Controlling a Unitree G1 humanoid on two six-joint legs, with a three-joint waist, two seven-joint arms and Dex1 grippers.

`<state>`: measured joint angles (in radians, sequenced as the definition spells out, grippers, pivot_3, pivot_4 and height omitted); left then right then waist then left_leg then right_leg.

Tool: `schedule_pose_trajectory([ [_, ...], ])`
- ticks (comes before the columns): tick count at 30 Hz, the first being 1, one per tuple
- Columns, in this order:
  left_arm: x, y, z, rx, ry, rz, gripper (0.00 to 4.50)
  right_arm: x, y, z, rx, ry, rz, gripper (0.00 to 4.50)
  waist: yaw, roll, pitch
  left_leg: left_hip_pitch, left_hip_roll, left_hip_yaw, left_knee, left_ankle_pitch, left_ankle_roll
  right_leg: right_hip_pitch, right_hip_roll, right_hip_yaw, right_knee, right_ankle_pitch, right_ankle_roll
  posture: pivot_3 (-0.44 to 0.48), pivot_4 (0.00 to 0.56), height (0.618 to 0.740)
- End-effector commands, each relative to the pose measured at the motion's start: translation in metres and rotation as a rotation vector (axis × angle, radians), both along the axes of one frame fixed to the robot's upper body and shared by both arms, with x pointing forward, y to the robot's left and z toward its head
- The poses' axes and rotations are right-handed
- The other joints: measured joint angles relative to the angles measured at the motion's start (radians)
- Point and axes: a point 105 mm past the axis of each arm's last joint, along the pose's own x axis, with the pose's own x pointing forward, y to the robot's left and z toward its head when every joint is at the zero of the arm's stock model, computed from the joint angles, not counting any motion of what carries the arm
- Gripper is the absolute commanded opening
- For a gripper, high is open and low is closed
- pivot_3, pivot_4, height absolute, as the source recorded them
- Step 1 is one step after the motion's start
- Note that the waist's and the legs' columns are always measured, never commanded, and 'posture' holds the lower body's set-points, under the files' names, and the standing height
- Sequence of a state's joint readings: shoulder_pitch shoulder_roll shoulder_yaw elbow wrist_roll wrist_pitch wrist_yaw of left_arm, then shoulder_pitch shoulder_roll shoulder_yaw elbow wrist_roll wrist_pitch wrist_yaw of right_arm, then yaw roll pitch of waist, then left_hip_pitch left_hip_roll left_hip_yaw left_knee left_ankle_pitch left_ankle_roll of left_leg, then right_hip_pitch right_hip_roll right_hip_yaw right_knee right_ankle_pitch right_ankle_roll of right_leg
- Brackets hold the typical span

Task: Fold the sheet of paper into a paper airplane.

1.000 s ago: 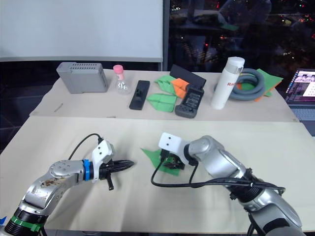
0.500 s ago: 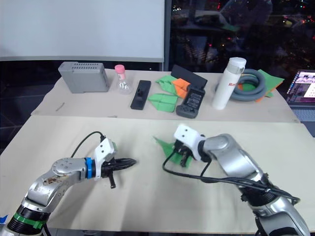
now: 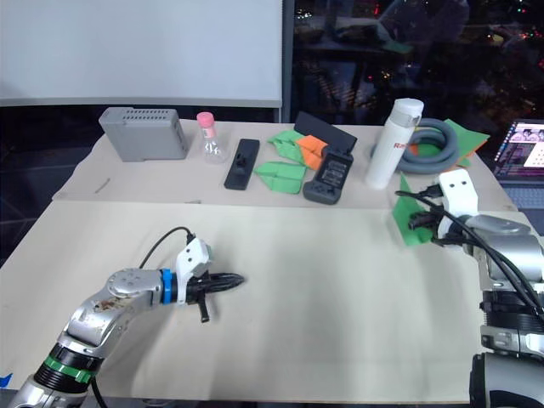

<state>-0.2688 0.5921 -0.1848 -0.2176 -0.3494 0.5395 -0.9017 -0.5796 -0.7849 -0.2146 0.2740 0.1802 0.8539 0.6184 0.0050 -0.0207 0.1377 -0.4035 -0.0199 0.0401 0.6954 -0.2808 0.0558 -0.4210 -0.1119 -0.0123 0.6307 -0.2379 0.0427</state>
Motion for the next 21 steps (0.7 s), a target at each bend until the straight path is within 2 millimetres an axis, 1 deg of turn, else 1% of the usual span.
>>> schedule_pose_trajectory([
  [1, 0.000, -0.005, 0.005, -0.001, -0.036, -0.021, 0.00, 0.005, -0.008, 0.011, -0.014, -0.053, -0.007, 0.05, -0.002, 0.000, 0.000, 0.000, 0.000, 0.000, 0.000, 0.000, 0.000, 0.000, 0.000, 0.000, 0.000, 0.000, 0.000, 0.000, 0.150, 0.740],
  [5, 0.000, -0.005, 0.004, -0.001, -0.038, -0.011, 0.00, 0.006, -0.023, -0.009, 0.001, 0.010, -0.071, 0.05, -0.007, 0.000, 0.000, 0.000, 0.000, 0.001, 0.000, 0.000, 0.001, 0.000, 0.000, 0.001, 0.000, 0.000, 0.000, 0.000, 0.150, 0.740],
  [7, -0.001, -0.004, 0.002, -0.001, -0.038, -0.006, 0.00, 0.005, -0.028, -0.016, 0.020, 0.026, -0.081, 0.05, -0.007, 0.000, 0.000, 0.000, 0.000, 0.001, 0.000, 0.000, 0.001, 0.000, 0.000, 0.001, 0.000, 0.000, 0.000, 0.000, 0.150, 0.740],
  [8, -0.001, -0.004, 0.002, -0.001, -0.037, -0.005, 0.00, 0.005, -0.028, -0.016, 0.039, 0.025, -0.086, 0.05, -0.007, 0.000, 0.000, 0.000, 0.000, 0.001, 0.000, 0.000, 0.001, 0.000, 0.000, 0.001, 0.000, 0.000, 0.000, 0.000, 0.150, 0.740],
  [11, -0.001, -0.005, 0.001, -0.004, -0.035, -0.004, 0.00, 0.007, -0.027, -0.013, 0.006, 0.034, -0.075, 0.05, -0.008, 0.000, 0.000, 0.000, 0.000, 0.001, 0.000, 0.000, 0.001, 0.000, -0.001, 0.001, 0.000, 0.000, 0.000, 0.000, 0.150, 0.740],
  [16, 0.001, -0.007, 0.002, -0.009, -0.038, -0.006, 0.00, 0.008, -0.029, -0.017, 0.011, 0.053, -0.095, 0.05, -0.013, 0.000, 0.000, 0.000, 0.000, 0.001, 0.000, 0.000, 0.001, 0.000, -0.001, 0.001, 0.000, 0.000, 0.000, 0.000, 0.150, 0.740],
  [19, 0.001, -0.008, 0.002, -0.011, -0.039, -0.011, 0.00, 0.009, -0.027, -0.013, 0.010, 0.046, -0.092, 0.95, -0.012, 0.000, 0.000, 0.000, 0.000, 0.001, 0.000, 0.000, 0.001, 0.000, -0.001, 0.001, 0.000, 0.000, 0.000, 0.000, 0.150, 0.740],
  [21, 0.003, -0.008, 0.003, -0.015, -0.042, -0.012, 0.00, 0.010, -0.022, -0.004, 0.010, 0.028, -0.070, 1.67, -0.013, 0.000, 0.000, 0.000, 0.000, 0.001, 0.000, 0.000, 0.001, 0.000, -0.001, 0.001, 0.000, 0.000, 0.000, 0.000, 0.150, 0.740],
])
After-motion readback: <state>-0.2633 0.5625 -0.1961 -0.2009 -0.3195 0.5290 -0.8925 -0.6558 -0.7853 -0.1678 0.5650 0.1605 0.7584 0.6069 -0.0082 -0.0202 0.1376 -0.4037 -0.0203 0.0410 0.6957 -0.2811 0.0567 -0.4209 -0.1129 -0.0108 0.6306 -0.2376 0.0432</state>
